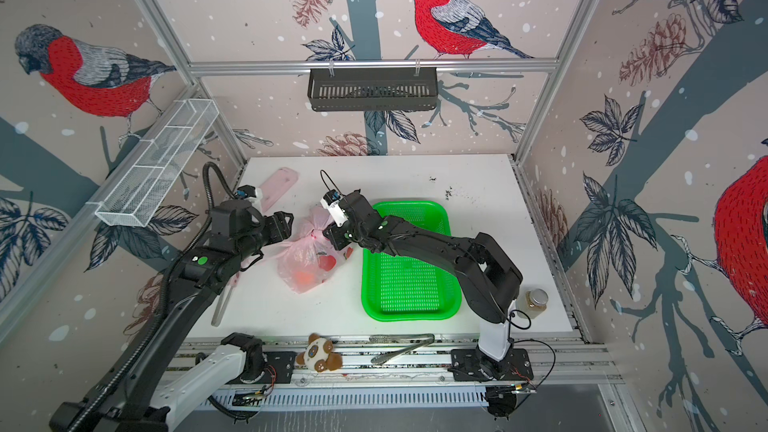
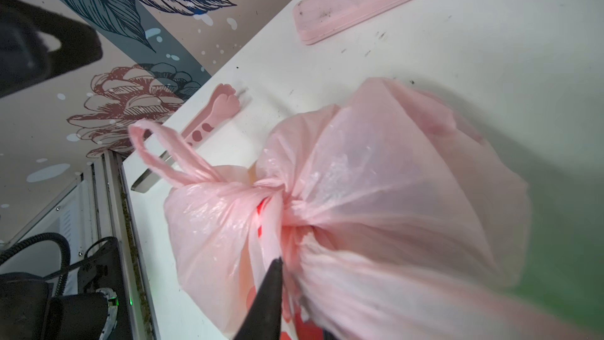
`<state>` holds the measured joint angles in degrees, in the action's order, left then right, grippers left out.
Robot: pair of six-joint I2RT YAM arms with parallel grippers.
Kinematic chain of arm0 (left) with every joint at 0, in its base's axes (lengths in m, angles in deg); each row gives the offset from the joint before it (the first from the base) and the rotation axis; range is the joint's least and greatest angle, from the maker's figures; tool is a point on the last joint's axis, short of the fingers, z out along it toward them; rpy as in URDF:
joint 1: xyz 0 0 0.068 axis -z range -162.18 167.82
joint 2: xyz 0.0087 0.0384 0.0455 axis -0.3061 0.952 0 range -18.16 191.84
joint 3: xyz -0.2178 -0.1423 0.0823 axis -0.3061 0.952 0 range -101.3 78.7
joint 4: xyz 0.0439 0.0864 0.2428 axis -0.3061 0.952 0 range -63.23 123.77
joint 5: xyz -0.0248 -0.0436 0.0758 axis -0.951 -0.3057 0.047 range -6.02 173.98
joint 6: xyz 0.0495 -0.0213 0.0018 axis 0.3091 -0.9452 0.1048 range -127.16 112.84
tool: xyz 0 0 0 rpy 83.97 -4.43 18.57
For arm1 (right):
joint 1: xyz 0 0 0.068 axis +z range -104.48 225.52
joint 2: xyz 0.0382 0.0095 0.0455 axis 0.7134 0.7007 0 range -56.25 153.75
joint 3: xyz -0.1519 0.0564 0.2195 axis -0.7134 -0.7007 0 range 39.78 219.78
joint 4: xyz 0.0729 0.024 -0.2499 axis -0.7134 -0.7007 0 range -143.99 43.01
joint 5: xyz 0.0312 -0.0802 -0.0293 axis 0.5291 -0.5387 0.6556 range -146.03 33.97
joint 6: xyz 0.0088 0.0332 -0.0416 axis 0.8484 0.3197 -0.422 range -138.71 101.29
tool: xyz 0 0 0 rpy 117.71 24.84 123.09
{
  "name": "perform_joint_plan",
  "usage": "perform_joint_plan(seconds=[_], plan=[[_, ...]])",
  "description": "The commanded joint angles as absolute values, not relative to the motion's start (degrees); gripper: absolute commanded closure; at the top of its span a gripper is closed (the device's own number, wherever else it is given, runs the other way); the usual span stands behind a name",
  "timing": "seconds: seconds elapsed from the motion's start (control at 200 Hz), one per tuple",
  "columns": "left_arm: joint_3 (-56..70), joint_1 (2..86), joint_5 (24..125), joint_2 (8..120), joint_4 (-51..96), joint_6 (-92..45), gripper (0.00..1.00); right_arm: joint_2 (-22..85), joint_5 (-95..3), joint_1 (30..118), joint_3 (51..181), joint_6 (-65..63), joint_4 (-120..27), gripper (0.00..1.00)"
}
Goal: Untie the knot of the plastic bag and take out the fruit
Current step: 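Drag the pink bag with the right gripper toward the left gripper, then grasp the pink bag body with the left gripper while the right gripper holds the knot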
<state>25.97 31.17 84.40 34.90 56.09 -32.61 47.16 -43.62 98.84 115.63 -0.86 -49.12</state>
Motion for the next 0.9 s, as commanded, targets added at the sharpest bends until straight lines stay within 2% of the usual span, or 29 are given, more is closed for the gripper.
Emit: perform_joint_plan(seconds=[0.0, 0.15, 0.48, 0.585, 0.896], plan=[[25.4, 31.0, 81.6, 36.3, 54.4, -32.1, 0.32, 43.7, -48.9, 99.5, 112.8, -1.3, -47.7, 0.66], [23.6, 30.9, 79.6, 40.6, 54.1, -30.4, 0.32, 39.7, -55.7, 101.8, 110.6, -0.8, -50.6, 0.54], [16.2, 30.4, 75.6, 52.7, 55.3, -26.5, 0.28, 33.4, -71.8, 113.0, 105.8, 10.8, -50.2, 0.43], [13.9, 30.4, 73.2, 57.3, 54.9, -26.0, 0.28, 34.5, -73.3, 115.7, 105.7, 13.8, -48.7, 0.42], [8.3, 30.4, 65.2, 70.3, 54.7, -24.1, 0.3, 45.1, -68.8, 115.9, 113.1, 16.2, -47.5, 0.4]])
